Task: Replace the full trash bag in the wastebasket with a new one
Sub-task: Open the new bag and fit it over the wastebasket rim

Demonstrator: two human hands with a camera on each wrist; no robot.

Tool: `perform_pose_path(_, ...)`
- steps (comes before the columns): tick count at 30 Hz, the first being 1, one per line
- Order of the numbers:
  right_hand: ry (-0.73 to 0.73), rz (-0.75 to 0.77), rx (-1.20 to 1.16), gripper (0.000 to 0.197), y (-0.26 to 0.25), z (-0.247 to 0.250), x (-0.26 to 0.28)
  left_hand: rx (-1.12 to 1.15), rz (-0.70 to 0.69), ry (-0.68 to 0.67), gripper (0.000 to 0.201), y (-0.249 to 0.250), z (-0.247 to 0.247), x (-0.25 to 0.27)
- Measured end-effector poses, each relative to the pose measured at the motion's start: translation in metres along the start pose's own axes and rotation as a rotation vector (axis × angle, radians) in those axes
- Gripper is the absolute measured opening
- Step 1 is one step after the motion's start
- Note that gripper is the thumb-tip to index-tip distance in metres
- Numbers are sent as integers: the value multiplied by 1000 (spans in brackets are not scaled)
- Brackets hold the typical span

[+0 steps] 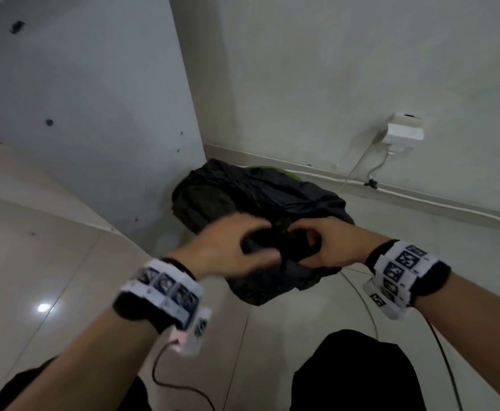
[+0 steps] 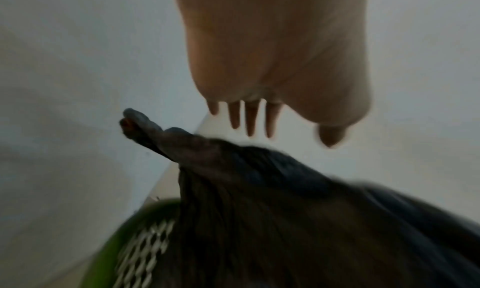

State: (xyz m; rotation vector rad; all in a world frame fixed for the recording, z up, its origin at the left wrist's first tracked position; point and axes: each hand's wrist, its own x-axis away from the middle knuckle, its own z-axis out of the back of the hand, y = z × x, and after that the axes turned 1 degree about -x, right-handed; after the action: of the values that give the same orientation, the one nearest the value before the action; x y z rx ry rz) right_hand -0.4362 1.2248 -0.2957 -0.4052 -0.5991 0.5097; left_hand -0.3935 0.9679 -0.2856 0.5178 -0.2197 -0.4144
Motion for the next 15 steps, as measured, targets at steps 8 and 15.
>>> perform_pose_path(8,-72,40,211,89,33,0,9,-133,35,-327,63,-37,-28,29)
perform_pose_path(15,372,143,522,23,5,46,-29,-287,58,-100,35,-57,39,-4)
